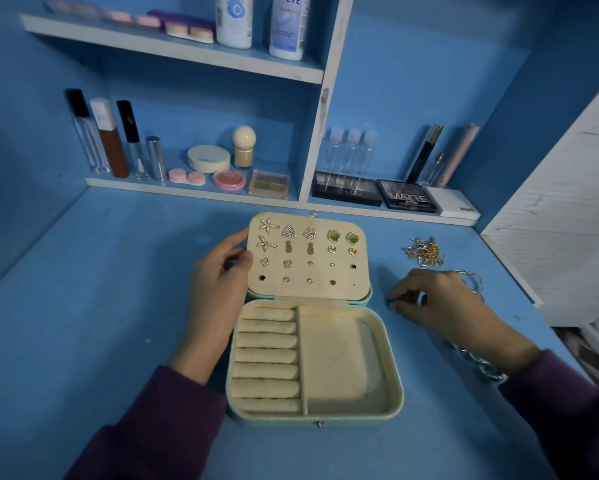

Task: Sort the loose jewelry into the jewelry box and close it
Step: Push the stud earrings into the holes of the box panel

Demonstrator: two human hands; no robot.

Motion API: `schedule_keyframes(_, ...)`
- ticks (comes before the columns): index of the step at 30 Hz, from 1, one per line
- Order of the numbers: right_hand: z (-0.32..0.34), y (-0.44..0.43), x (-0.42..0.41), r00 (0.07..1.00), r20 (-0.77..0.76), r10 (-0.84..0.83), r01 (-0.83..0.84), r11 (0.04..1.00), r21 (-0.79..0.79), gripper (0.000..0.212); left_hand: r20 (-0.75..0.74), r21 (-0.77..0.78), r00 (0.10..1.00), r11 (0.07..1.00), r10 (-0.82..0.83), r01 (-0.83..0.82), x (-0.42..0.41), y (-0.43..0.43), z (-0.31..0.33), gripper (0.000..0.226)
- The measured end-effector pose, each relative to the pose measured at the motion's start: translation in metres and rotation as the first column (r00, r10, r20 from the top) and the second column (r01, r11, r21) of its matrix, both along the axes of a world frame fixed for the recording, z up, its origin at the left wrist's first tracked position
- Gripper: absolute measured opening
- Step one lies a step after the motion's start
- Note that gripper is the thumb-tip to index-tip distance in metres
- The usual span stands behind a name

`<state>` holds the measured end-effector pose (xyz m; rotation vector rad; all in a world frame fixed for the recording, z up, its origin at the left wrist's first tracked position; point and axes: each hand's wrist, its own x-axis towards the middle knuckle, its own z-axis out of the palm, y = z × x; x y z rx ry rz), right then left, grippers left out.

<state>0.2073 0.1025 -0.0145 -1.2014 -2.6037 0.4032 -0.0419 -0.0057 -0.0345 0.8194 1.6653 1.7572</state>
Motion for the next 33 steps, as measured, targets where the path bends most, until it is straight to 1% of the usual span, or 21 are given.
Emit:
schedule_keyframes(4,-0.001,0.0,0.0,1.0,-0.01,0.02,-0.02,1.0,0.015,0.007,-0.004,-0.001,1.0,1.0,0.0,0.0,0.001,-0.001,0.001,0.035)
schedule_keyframes(6,0.0,0.001,-0.001,0.998,-0.07,0.003,-0.003,1.0,-0.002,0.008,-0.011,0.003,1.0,1.0,0.002,-0.002,0.001,-0.001,0.001,0.038)
schedule_keyframes(10,0.004,0.0,-0.008,0.972,-0.233,-0.026,0.038,0.998,0.048,0.01,-0.015,0.001,1.0,1.0,0.003,-0.003,0.0,-0.001,0.001,0.037)
schedule_keyframes(13,0.009,-0.005,-0.015,0.954,-0.298,0.021,0.001,0.997,0.073,0.012,-0.011,0.01,1.0,1.0,-0.002,0.002,0.001,-0.002,0.002,0.04)
schedule_keyframes(16,0.009,-0.01,-0.022,0.951,-0.295,0.09,-0.067,0.994,0.088,0.009,-0.002,0.014,1.0,1.0,-0.006,0.006,0.001,-0.002,0.004,0.039)
schedule_keyframes(20,0.005,-0.01,-0.028,0.954,-0.243,0.175,-0.148,0.981,0.124,0.007,0.004,0.018,1.0,1.0,-0.017,0.017,0.001,-0.003,0.005,0.037)
schedule_keyframes(33,0.002,-0.006,-0.028,0.956,-0.174,0.236,-0.209,0.965,0.156,0.004,0.008,0.025,1.0,0.999,-0.022,0.022,0.002,-0.004,0.007,0.037)
